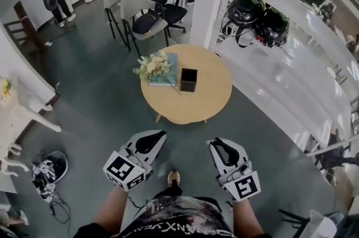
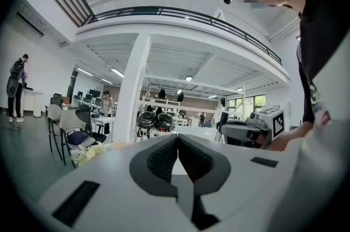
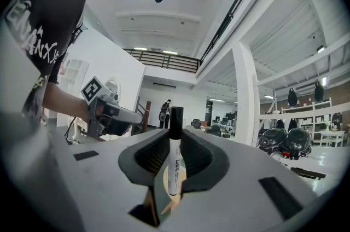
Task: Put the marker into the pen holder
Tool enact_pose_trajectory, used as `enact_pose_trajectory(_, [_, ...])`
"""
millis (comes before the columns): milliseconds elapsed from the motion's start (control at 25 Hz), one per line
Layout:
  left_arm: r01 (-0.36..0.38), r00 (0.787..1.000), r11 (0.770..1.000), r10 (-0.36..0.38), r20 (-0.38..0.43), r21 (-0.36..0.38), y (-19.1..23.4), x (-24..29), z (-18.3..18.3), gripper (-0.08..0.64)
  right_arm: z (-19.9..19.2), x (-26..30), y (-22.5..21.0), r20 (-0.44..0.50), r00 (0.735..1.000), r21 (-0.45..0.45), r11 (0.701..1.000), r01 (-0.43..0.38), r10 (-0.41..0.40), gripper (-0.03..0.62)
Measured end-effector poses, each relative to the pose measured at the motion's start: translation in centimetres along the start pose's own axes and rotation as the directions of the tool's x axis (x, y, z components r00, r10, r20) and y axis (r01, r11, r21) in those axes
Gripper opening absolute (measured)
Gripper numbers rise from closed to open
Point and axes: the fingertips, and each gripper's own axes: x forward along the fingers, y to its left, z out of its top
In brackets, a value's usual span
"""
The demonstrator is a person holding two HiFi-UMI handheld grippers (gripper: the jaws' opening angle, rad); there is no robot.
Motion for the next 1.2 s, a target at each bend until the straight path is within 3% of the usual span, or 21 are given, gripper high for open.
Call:
enact_pose_trajectory(160, [0.022, 1.000, 1.000, -0.022, 0.000, -0.012, 1.6, 0.7, -0.2, 0.020, 0.7, 1.9, -1.0, 0.035, 0.999, -0.025, 0.999, 0.042, -0.041, 0.064])
enact_pose_trajectory(320, [0.039, 0.999, 0.999, -0.039, -0.002, -0.017, 2.9, 1.8, -0.4, 0.020, -0.3, 2.8, -1.4, -0.024, 0.999, -0.012, 0.999, 0.040, -0.040, 0.064])
enact_pose_trajectory(520, [0.062, 0.998, 0.998, -0.062, 0.013, -0.003, 3.5, 3.3, 0.2, 0.020, 0.4, 3.9, -2.5, 0.001, 0.999, -0.022, 0.998, 0.053, -0.053, 0.064])
enact_pose_trajectory(1000, [0.048, 0.999, 0.999, -0.048, 0.004, -0.007, 7.3, 7.3, -0.1, 0.020, -1.8, 8.0, -5.8, -0.011, 0.999, -0.001, 0.999, 0.036, -0.036, 0.064])
enact_pose_trajectory(1200, [0.043, 0.999, 0.999, -0.043, -0.004, -0.005, 8.8, 9.6, 0.2, 0.020, -1.1, 10.1, -8.4, 0.047, 0.998, -0.006, 0.999, 0.044, -0.044, 0.064])
